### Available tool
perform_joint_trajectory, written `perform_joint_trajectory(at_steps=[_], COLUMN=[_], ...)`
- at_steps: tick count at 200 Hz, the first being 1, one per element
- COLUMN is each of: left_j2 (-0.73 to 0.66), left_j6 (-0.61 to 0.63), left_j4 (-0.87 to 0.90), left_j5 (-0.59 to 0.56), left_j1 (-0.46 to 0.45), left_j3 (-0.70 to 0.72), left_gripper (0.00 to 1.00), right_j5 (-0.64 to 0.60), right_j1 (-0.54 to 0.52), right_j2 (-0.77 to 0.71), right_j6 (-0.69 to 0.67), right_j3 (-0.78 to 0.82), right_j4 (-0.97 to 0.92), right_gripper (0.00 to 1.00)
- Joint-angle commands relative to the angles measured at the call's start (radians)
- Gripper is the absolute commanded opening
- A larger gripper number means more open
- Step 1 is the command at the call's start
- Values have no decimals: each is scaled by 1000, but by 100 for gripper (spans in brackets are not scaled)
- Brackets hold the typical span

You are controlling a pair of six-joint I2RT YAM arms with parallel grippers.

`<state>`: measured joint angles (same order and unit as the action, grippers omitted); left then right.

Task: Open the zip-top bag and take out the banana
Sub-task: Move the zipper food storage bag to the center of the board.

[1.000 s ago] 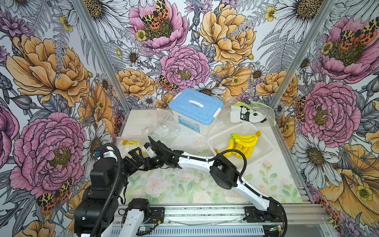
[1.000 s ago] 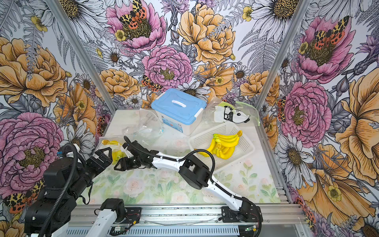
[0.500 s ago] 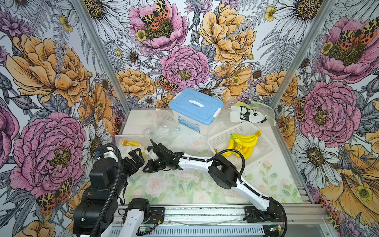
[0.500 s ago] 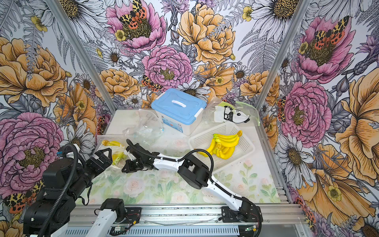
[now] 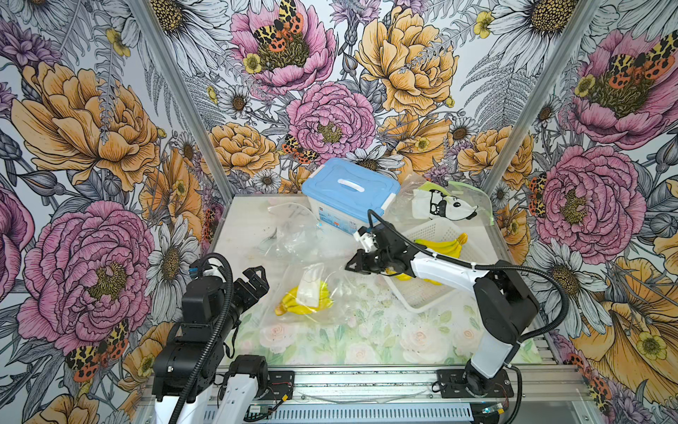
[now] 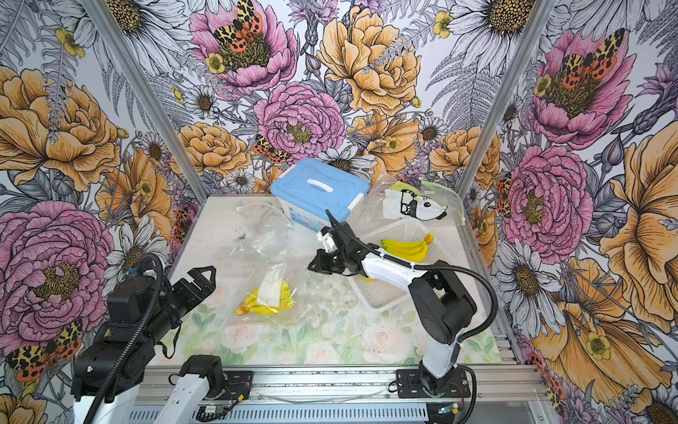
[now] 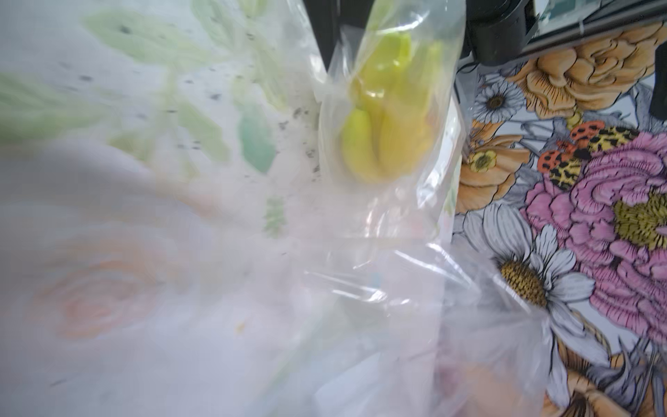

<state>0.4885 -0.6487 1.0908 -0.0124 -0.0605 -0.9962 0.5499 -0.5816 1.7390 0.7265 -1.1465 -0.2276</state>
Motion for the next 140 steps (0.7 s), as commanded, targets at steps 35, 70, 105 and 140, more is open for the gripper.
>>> perform_joint_trajectory(at_steps=[35, 70, 105, 140], left_j2=[6, 15, 44, 105], left_j6=[-66, -86, -125, -181], left_j4=[-100, -149, -194, -235], left_j5=[138, 199, 254, 330], left_j1=[9, 10, 10, 12], left_j3=[122, 184, 243, 275], left_gripper=[99, 99, 99, 99], right_j5=[-45, -131, -177, -230], right_j1=[12, -30, -57, -94], right_j2=[-102, -158, -233, -301], right_j6=[-81, -65, -53, -74], right_j3=[-23, -47, -50, 2], right_j4=[-113, -150, -182, -200], right_gripper=[43, 47, 56, 99])
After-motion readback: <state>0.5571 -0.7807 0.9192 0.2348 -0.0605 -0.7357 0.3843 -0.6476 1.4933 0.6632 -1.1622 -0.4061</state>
